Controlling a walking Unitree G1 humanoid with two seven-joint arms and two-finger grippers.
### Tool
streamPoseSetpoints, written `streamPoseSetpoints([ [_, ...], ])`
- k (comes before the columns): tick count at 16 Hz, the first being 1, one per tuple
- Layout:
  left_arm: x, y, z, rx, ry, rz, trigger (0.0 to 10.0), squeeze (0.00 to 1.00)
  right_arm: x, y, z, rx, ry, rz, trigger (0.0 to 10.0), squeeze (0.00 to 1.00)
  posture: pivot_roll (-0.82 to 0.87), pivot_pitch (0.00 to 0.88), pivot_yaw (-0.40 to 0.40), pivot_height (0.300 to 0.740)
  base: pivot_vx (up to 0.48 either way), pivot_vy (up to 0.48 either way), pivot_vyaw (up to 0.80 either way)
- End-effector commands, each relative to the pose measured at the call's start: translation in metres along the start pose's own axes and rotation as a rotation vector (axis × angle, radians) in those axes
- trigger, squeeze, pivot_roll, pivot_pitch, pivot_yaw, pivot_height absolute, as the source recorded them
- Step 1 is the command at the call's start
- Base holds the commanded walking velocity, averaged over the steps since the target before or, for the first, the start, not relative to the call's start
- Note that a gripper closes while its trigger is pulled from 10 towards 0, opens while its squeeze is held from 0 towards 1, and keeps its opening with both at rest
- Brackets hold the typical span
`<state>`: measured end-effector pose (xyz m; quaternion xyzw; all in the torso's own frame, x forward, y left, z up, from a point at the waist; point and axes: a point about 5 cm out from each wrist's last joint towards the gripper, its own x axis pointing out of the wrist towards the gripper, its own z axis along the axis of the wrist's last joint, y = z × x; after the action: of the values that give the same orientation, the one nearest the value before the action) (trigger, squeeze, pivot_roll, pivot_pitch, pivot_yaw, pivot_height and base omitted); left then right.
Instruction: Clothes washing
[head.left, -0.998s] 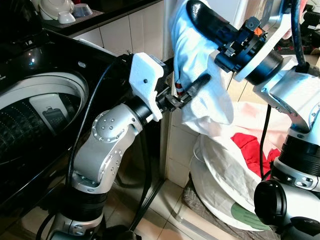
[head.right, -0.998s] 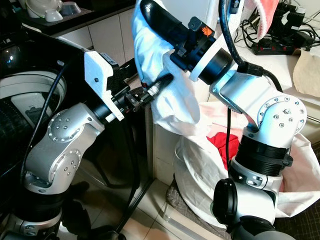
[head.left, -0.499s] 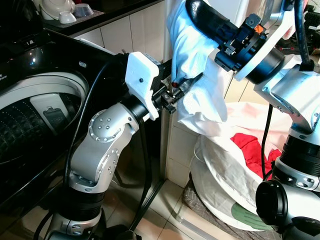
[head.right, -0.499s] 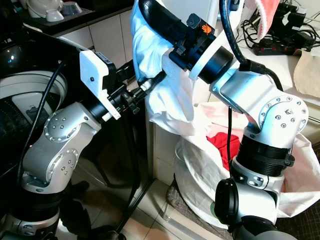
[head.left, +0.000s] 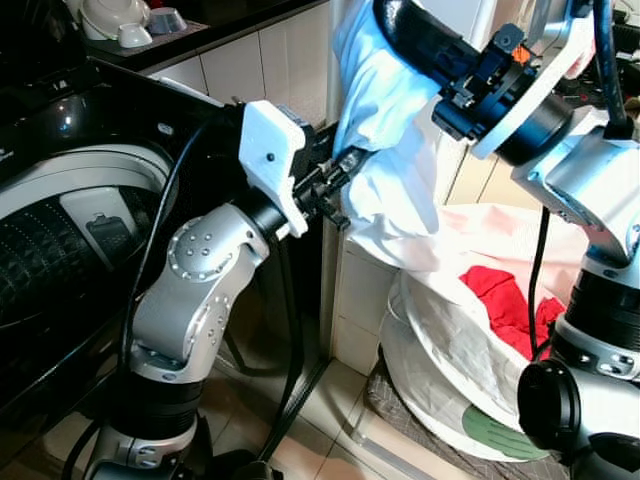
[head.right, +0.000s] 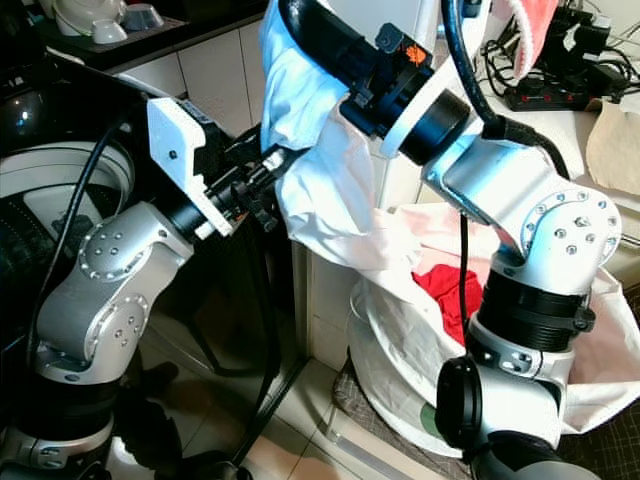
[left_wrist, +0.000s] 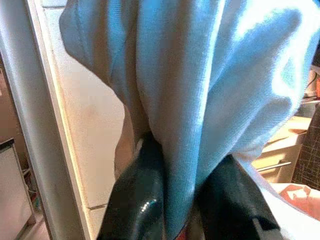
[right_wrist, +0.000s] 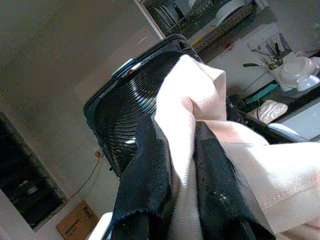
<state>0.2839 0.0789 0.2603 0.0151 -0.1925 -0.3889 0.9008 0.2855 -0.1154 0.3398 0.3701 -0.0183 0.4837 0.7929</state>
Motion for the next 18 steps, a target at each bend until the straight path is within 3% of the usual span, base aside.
streamPoseSetpoints([
  [1,0.000,0.005,0.002,0.008,-0.001,0.016,0.0,0.00,-0.003,0.004,0.001,-0.009,-0.010,0.018,0.0,0.00,-0.01,0.000,0.018,0.740,0.000,0.000,0.00],
  [3,-0.001,0.018,0.009,0.039,-0.021,0.073,0.0,0.00,-0.003,0.003,0.001,-0.028,-0.009,-0.001,0.0,0.00,-0.01,0.000,0.019,0.740,0.000,0.000,0.00],
  [4,-0.001,0.027,0.015,0.065,-0.027,0.105,0.0,0.00,-0.004,0.002,0.002,-0.050,-0.007,-0.024,7.7,0.00,-0.01,0.000,0.019,0.740,0.000,0.000,0.00],
  [5,-0.002,0.035,0.019,0.089,-0.032,0.131,0.0,0.00,-0.004,0.001,0.002,-0.067,-0.008,-0.038,10.0,0.00,-0.01,0.000,0.020,0.740,0.000,0.000,0.00],
  [6,-0.004,0.047,0.027,0.137,-0.034,0.162,0.0,0.00,-0.003,0.004,0.003,-0.054,-0.023,0.004,10.0,1.00,-0.01,0.000,0.021,0.740,0.000,0.000,0.00],
  [7,-0.004,0.052,0.030,0.157,-0.034,0.174,0.0,0.00,-0.003,0.005,0.003,-0.050,-0.027,0.017,10.0,1.00,-0.01,0.000,0.021,0.740,0.000,0.000,0.00],
  [8,-0.006,0.083,0.057,0.323,-0.043,0.261,0.0,0.00,-0.003,0.005,0.005,-0.109,-0.024,0.008,10.0,1.00,-0.01,0.000,0.017,0.740,0.000,0.000,0.00],
  [9,-0.010,0.121,0.102,0.574,-0.084,0.413,0.0,0.00,-0.005,0.008,0.005,-0.184,-0.009,0.008,10.0,0.00,0.00,0.000,0.017,0.740,0.000,0.000,0.00],
  [10,-0.018,0.144,0.145,0.789,-0.146,0.572,0.0,0.00,-0.006,0.010,-0.001,-0.267,0.050,0.007,10.0,0.00,0.00,0.000,0.022,0.740,0.000,0.000,0.00],
  [11,-0.023,0.151,0.162,0.881,-0.176,0.641,0.0,0.00,-0.007,0.010,-0.007,-0.308,0.090,0.001,10.0,0.00,0.00,0.000,0.023,0.740,0.000,0.000,0.00],
  [12,-0.030,0.164,0.186,1.033,-0.171,0.750,0.0,0.00,-0.008,0.006,-0.023,-0.356,0.184,-0.028,10.0,0.00,0.00,0.000,0.024,0.740,0.000,0.000,0.00],
  [13,-0.032,0.172,0.186,1.060,-0.117,0.783,0.0,0.00,-0.009,0.003,-0.031,-0.370,0.220,-0.050,10.0,0.00,0.00,0.000,0.025,0.740,0.000,0.000,0.00],
  [14,-0.035,0.191,0.166,1.027,0.034,0.814,0.0,0.00,-0.009,-0.005,-0.043,-0.405,0.279,-0.094,10.0,0.00,0.00,0.000,0.029,0.740,0.000,0.000,0.00],
  [15,-0.037,0.199,0.150,0.984,0.100,0.825,0.0,0.00,-0.009,-0.008,-0.046,-0.417,0.293,-0.106,10.0,0.00,0.00,0.000,0.029,0.740,0.000,0.000,0.00],
  [16,-0.044,0.213,0.091,0.853,0.335,0.834,3.5,0.00,-0.010,-0.012,-0.052,-0.431,0.316,-0.132,10.0,0.00,0.00,0.000,0.033,0.740,0.000,0.000,0.00],
  [17,-0.048,0.216,0.071,0.813,0.402,0.833,3.5,0.00,-0.011,-0.014,-0.054,-0.437,0.322,-0.138,10.0,0.00,0.00,0.000,0.034,0.740,0.000,0.000,0.00],
  [18,-0.057,0.216,0.027,0.677,0.552,0.811,10.0,0.00,-0.012,-0.015,-0.058,-0.449,0.336,-0.149,10.0,0.00,-0.01,0.000,0.041,0.740,0.000,0.000,0.00],
])
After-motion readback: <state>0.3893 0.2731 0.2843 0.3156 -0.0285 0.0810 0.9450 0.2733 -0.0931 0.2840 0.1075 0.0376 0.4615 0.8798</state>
